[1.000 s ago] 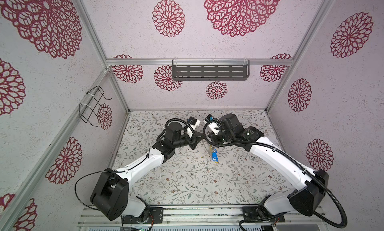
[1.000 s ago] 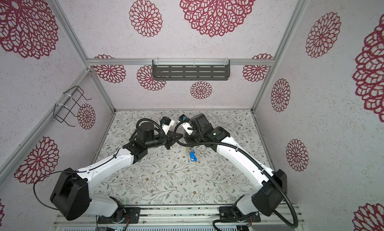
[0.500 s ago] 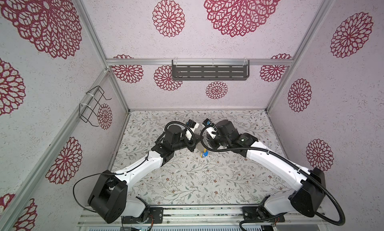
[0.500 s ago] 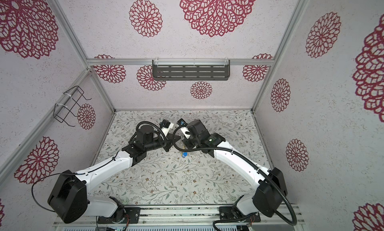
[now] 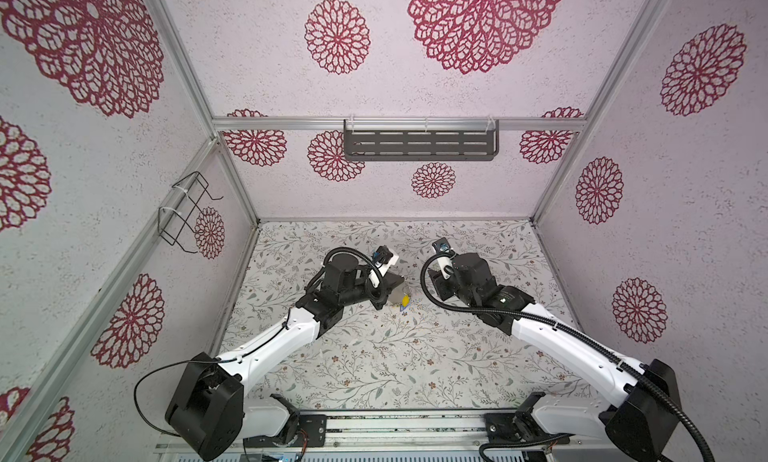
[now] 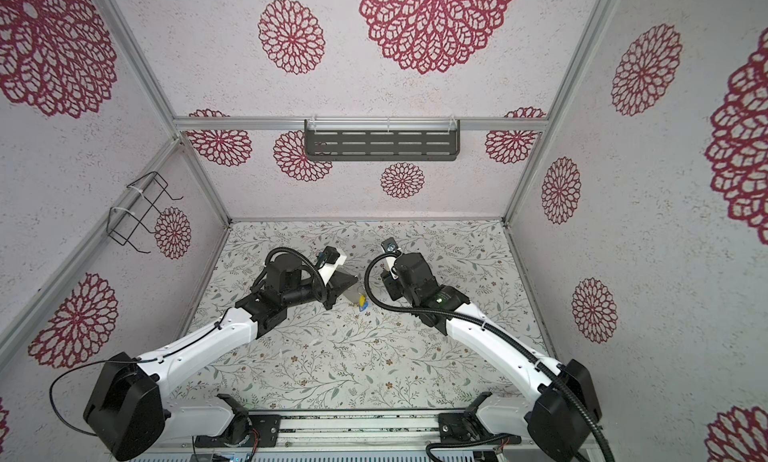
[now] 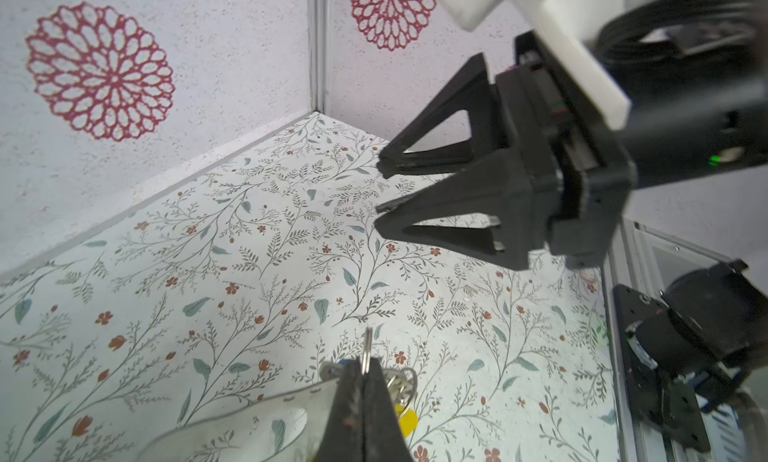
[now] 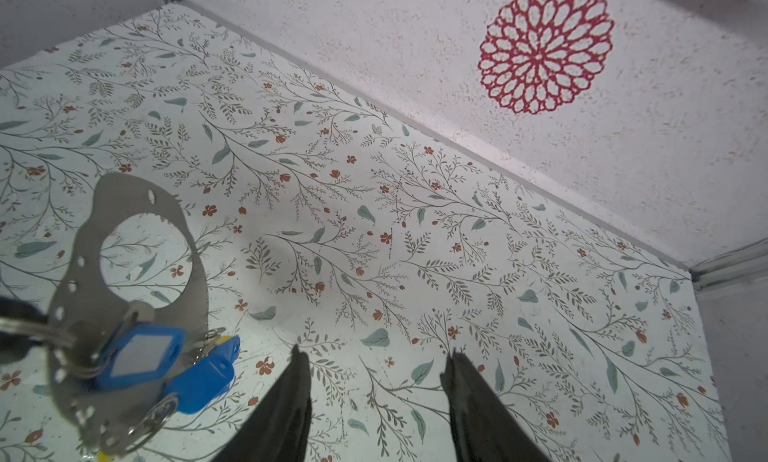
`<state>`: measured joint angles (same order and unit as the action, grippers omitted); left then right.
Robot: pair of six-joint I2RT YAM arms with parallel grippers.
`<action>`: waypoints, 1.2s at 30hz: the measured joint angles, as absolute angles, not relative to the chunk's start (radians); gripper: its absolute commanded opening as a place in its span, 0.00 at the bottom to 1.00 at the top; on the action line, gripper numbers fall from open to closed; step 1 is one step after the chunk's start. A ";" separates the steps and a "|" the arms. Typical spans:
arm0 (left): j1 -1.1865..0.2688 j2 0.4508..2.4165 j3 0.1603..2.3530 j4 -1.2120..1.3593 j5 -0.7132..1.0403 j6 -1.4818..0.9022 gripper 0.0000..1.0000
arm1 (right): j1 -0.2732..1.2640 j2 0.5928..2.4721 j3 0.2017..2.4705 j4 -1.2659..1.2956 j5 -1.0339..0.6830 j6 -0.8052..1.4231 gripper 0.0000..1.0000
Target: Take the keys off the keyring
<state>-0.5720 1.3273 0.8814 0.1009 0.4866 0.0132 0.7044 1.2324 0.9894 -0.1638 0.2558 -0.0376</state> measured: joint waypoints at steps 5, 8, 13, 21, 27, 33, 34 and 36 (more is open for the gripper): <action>-0.531 1.326 0.892 0.061 0.583 0.057 0.00 | 0.656 1.132 0.862 -0.108 0.083 -0.054 0.51; -0.514 1.326 0.900 0.061 0.630 0.078 0.00 | 0.523 1.145 0.891 -0.092 -0.149 0.034 0.47; -0.487 1.326 0.902 0.057 0.703 0.090 0.00 | 0.440 1.187 0.896 -0.066 -0.326 0.115 0.43; -0.432 1.331 0.912 0.051 0.818 0.097 0.00 | 0.513 1.176 0.776 0.021 -0.434 0.131 0.49; -0.432 1.349 0.925 0.046 0.862 0.096 0.00 | 0.606 1.179 0.760 0.121 -0.450 0.096 0.58; -0.432 1.350 0.933 0.040 0.884 0.094 0.00 | 0.614 1.213 0.781 0.184 -0.466 0.066 0.58; -0.432 1.350 0.933 0.039 0.886 0.093 0.00 | 0.614 1.221 0.788 0.186 -0.473 0.063 0.58; -0.432 1.350 0.933 0.039 0.890 0.092 0.00 | 0.614 1.241 0.804 0.193 -0.488 0.060 0.58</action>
